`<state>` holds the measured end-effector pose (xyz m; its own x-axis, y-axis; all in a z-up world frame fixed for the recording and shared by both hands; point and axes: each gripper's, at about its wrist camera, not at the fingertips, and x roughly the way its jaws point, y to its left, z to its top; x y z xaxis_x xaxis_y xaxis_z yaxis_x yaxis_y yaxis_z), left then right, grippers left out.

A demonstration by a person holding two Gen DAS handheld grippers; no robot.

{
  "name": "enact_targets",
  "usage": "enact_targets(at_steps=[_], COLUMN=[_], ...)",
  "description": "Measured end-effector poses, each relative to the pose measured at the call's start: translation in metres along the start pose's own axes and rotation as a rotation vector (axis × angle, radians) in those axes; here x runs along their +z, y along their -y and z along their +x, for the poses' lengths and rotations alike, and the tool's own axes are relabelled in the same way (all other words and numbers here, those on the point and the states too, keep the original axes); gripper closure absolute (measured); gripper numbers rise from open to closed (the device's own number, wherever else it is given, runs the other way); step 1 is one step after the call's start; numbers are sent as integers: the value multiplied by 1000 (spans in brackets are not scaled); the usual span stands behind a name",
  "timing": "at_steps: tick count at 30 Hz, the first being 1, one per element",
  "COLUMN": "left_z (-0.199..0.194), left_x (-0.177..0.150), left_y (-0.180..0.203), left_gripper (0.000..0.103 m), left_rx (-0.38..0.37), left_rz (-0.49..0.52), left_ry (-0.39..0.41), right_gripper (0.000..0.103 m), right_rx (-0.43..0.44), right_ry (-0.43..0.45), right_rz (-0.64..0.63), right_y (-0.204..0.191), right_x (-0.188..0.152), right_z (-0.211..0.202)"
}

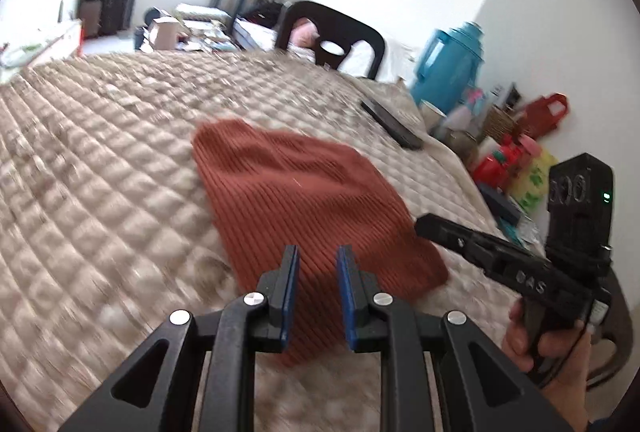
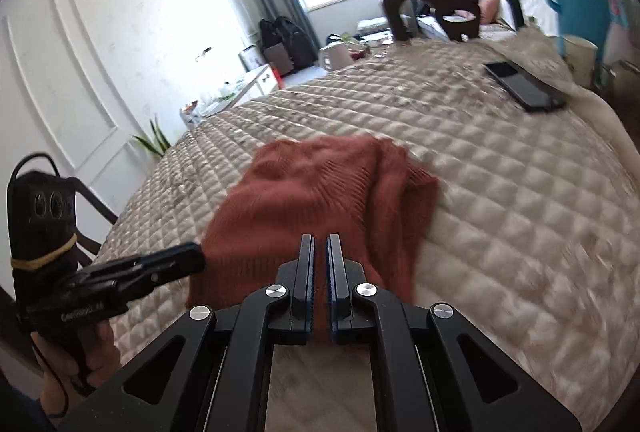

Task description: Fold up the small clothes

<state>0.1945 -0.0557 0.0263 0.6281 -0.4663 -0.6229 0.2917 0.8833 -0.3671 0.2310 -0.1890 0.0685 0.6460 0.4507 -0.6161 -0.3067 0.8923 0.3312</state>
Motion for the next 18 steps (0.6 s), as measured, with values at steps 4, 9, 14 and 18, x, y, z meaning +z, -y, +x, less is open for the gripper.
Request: enact_targets(at_steps=[4, 9, 14, 18], left_z=[22, 26, 17, 25], left_x=[3, -1, 13, 31], left_y=[-11, -2, -5, -12], left_gripper=[81, 80, 79, 79], left_rx=[24, 55, 47, 68], left_rz=[-17, 36, 32, 20], left_ry=[-34, -13, -13, -6], right_gripper=[98, 102, 98, 97], right_rx=[-70, -16, -47, -28], right_ry=[-27, -28, -27, 12], right_rz=[15, 108, 64, 33], right_y=[8, 37, 20, 8], right_x=[8, 4, 10, 25], right_z=[27, 31, 22, 20])
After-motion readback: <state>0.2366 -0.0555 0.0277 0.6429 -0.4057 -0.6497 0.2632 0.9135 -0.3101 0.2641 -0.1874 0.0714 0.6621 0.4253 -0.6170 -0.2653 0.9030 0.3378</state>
